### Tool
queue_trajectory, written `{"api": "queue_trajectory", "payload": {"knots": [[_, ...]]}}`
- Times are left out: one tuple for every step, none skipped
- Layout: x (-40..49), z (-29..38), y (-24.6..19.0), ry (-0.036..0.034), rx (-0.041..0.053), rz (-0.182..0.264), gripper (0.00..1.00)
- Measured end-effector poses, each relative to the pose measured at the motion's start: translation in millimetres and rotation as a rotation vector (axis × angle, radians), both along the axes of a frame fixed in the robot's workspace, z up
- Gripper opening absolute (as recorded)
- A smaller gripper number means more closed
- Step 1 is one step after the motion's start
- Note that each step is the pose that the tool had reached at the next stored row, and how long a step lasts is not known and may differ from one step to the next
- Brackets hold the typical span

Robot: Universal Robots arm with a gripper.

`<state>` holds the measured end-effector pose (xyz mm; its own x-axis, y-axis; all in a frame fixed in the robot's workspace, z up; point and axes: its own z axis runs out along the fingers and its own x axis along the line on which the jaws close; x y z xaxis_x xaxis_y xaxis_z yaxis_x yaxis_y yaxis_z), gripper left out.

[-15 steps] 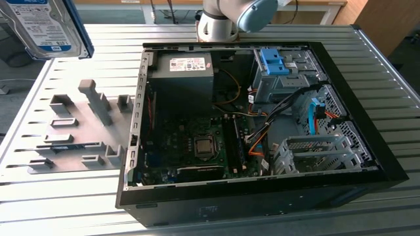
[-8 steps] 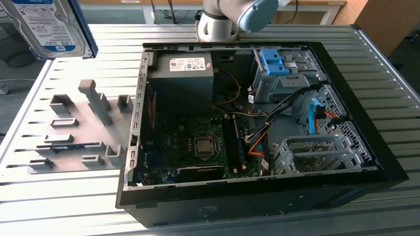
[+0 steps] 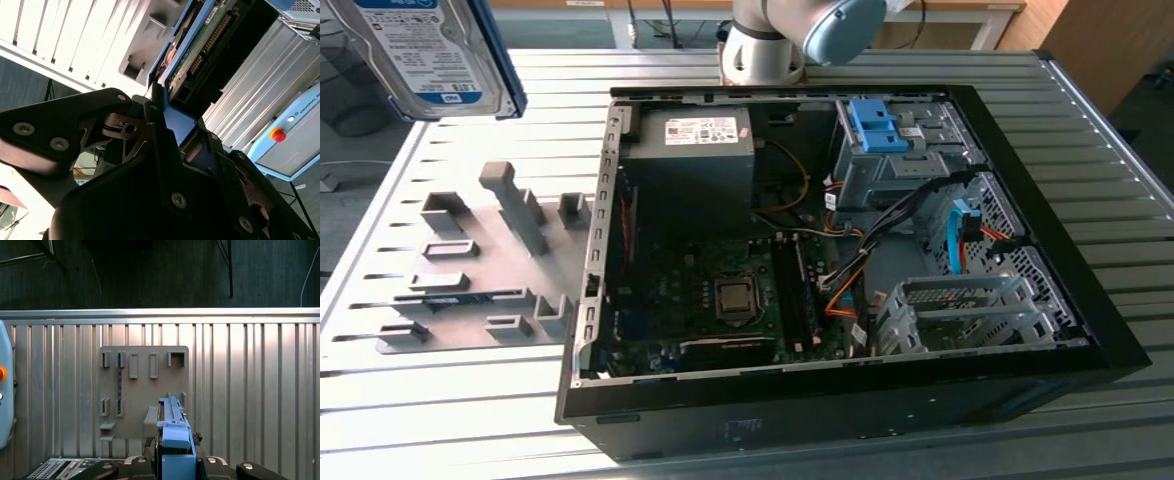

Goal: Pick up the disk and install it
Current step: 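Pick up the disk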

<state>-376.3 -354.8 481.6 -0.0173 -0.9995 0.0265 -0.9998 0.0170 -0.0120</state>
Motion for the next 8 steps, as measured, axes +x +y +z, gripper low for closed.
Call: {"api": "queue_trajectory", "payload": {"knots": [[0.7, 0.0, 0.0, 0.0, 0.0, 0.0, 0.36], [1.4, 0.0, 0.0, -0.0001, 0.0, 0.0, 0.36], [2.1, 0.0, 0.0, -0.0001, 0.0, 0.0, 0.36], [2.7, 0.0, 0.0, 0.0, 0.0, 0.0, 0.36], [3.4, 0.0, 0.0, 0.0, 0.0, 0.0, 0.36], [4.0, 0.0, 0.0, 0.0, 0.0, 0.0, 0.36], [4.7, 0.0, 0.0, 0.0, 0.0, 0.0, 0.36], [5.3, 0.0, 0.0, -0.0001, 0.0, 0.0, 0.36]]}}
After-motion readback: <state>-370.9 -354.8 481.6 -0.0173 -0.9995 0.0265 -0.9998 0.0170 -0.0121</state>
